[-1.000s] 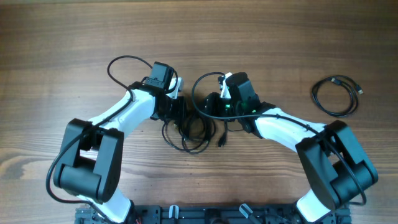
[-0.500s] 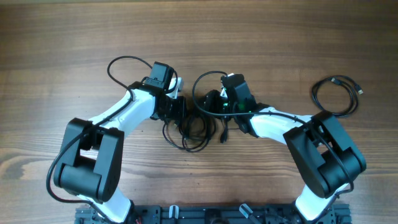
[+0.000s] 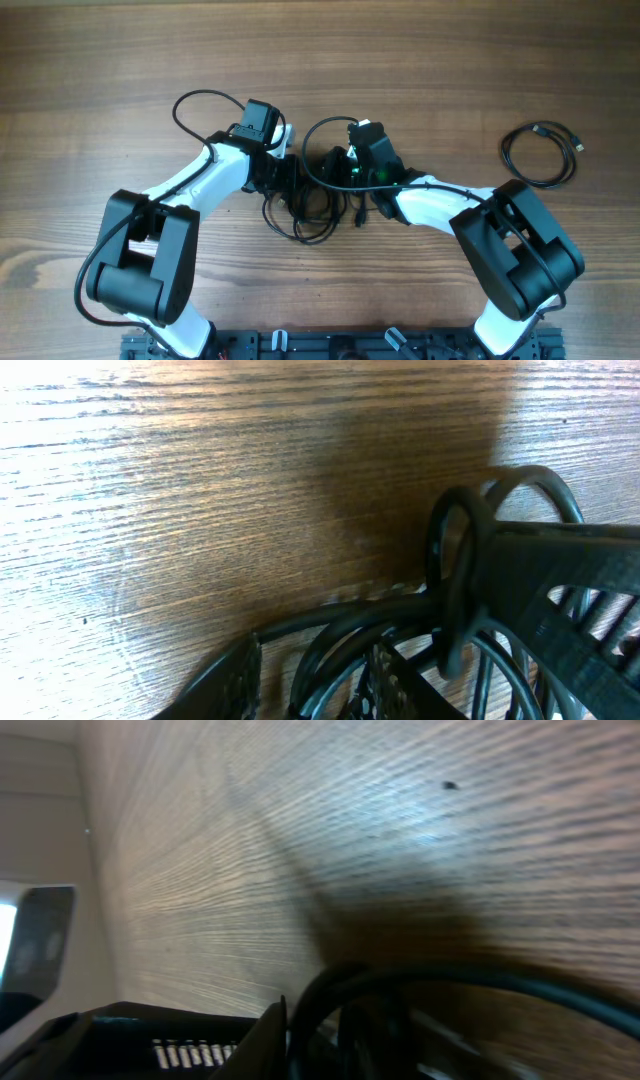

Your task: Untangle cables

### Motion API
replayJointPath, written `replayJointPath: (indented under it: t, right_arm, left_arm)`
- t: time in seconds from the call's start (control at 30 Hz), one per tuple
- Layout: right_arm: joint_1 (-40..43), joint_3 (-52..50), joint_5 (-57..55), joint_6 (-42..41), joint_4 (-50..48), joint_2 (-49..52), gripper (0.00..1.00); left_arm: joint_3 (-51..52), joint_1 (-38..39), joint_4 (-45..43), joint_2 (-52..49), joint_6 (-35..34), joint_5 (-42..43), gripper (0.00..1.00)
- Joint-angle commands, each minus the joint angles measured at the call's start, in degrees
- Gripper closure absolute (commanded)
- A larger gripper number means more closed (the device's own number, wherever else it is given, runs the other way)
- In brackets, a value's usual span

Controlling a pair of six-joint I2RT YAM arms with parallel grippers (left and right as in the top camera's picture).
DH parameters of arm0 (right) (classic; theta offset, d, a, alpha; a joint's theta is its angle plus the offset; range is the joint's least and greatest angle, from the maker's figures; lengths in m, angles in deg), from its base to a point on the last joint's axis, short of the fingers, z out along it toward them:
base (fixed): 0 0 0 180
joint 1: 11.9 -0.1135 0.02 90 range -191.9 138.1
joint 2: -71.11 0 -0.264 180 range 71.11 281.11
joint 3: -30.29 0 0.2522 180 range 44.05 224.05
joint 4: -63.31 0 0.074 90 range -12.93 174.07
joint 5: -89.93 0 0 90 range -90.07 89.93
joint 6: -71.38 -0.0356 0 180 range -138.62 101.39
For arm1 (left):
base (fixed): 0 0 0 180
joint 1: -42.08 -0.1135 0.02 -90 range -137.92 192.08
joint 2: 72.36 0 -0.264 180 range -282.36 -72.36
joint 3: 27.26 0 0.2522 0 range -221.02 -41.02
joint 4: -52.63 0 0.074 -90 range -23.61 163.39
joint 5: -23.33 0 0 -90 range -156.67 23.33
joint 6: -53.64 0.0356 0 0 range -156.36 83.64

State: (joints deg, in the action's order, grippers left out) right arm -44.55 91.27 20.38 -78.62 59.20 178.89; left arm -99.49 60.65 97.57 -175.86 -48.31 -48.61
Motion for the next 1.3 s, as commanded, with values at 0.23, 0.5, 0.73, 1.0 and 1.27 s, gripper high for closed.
replayJointPath:
  t: [0.23, 0.5, 0.73, 1.0, 1.27]
  right_arm:
    - [-1.1, -0.1, -2.5, 0.0, 2.5, 1.2, 0.93]
    - [-0.4, -0.1, -6.7, 0.0, 9.9, 1.1, 0.96]
    - [1.5, -0.1, -6.8, 0.3, 16.0, 1.1, 0.96]
    - [0.6, -0.1, -8.8, -0.2, 15.6, 1.5, 0.94]
    - [-2.1, -0.1, -8.9, -0.2, 13.0, 2.3, 0.9]
  left_arm:
    - [-0.2, -0.3, -0.2, -1.0, -0.5, 0.3, 0.62]
    - [-0.2, -0.3, -0.1, -1.0, -0.5, 0.3, 0.62]
    - [-0.2, -0.3, -0.1, -1.0, -0.5, 0.3, 0.62]
    - [-0.2, -0.3, -0.2, -1.0, -0.5, 0.3, 0.61]
    - [-0.2, -0.3, -0.2, -1.0, -0.5, 0.3, 0.61]
